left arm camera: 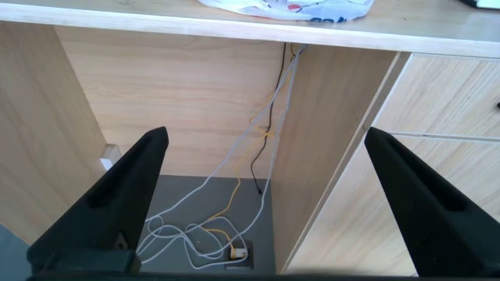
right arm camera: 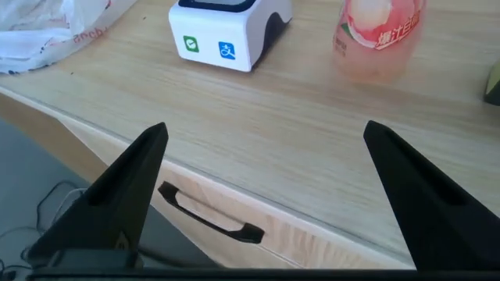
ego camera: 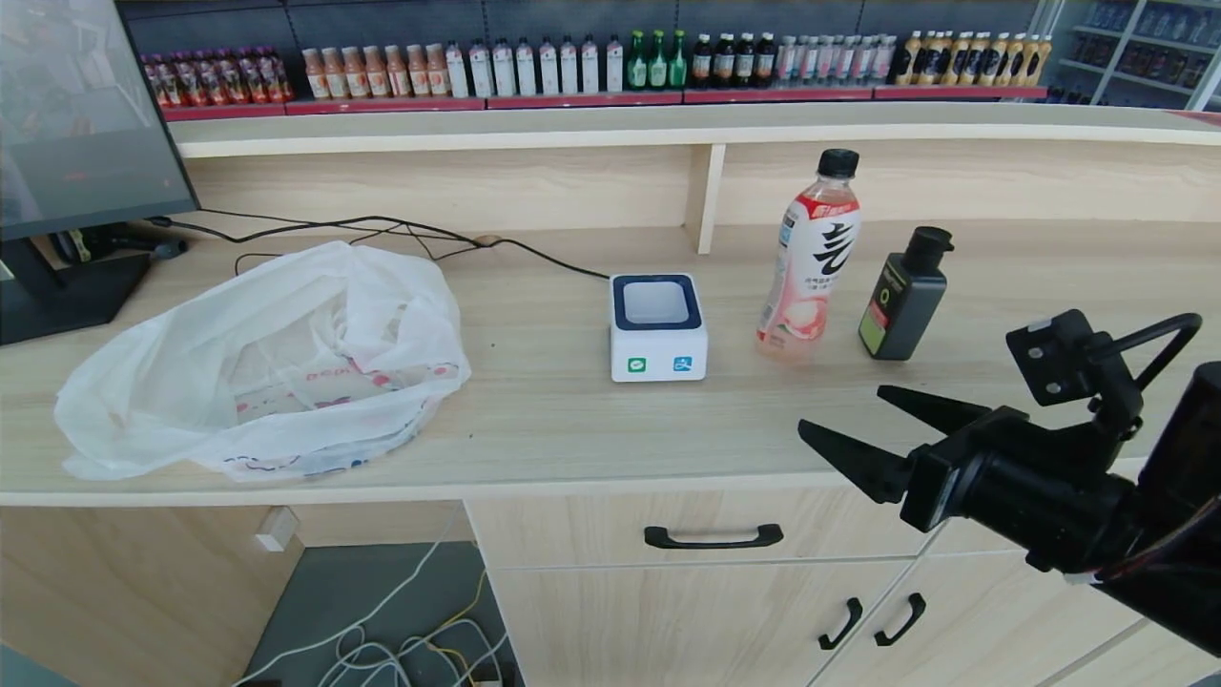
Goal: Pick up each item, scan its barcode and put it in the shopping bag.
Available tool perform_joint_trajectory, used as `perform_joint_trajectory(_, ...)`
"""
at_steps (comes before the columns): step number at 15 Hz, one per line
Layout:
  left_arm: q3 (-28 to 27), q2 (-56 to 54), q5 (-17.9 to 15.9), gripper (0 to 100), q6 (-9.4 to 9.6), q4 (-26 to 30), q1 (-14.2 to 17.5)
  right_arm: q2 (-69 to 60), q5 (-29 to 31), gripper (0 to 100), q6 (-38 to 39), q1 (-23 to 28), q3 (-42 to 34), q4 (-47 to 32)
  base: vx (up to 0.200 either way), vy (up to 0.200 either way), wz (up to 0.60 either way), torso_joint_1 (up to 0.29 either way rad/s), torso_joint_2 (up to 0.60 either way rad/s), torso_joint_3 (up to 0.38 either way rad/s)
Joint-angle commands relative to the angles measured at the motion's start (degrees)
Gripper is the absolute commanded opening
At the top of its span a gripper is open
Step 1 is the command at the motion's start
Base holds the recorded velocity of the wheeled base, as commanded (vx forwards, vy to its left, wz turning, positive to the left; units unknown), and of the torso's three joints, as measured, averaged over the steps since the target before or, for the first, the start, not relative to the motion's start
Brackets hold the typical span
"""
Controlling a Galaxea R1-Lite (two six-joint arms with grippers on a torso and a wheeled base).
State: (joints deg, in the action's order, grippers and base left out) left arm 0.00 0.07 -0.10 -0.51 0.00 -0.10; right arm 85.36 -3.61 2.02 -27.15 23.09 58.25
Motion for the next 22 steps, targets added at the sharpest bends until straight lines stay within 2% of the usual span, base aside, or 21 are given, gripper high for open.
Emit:
perform_joint_trajectory(1,0.0,0.0,0.0,100,-0.02,0.0,0.0,1.5,0.1,100,-1.1,0.0,0.9,0.6,0.0,0.0,0.0,0.0,0.0,0.0)
perform_joint_trajectory(4,0.0,0.0,0.0,100,-0.02,0.0,0.0,3.0,0.9,100,-4.7,0.2,5.7,1.8,0.0,0.0,0.0,0.0,0.0,0.0)
perform_joint_trajectory(8,0.0,0.0,0.0,100,-0.02,0.0,0.0,5.8,1.4,100,-5.3,0.2,9.7,5.1,0.0,0.0,0.0,0.0,0.0,0.0)
perform_joint_trajectory(13,0.0,0.0,0.0,100,-0.02,0.0,0.0,10.4,1.4,100,-5.1,1.7,10.5,16.7,0.0,0.0,0.0,0.0,0.0,0.0)
perform_joint_trajectory(14,0.0,0.0,0.0,100,-0.02,0.0,0.0,10.4,1.4,100,-5.1,1.7,10.5,16.7,0.0,0.0,0.0,0.0,0.0,0.0)
perform_joint_trajectory(15,0.0,0.0,0.0,100,-0.02,0.0,0.0,13.4,1.4,100,-5.3,2.5,11.2,21.9,0.0,0.0,0.0,0.0,0.0,0.0)
perform_joint_trajectory(17,0.0,0.0,0.0,100,-0.02,0.0,0.0,16.4,3.2,100,-5.3,2.5,12.2,25.7,0.0,0.0,0.0,0.0,0.0,0.0)
perform_joint_trajectory(22,0.0,0.0,0.0,100,-0.02,0.0,0.0,19.1,7.1,100,-5.2,2.5,14.7,26.0,0.0,0.0,0.0,0.0,0.0,0.0)
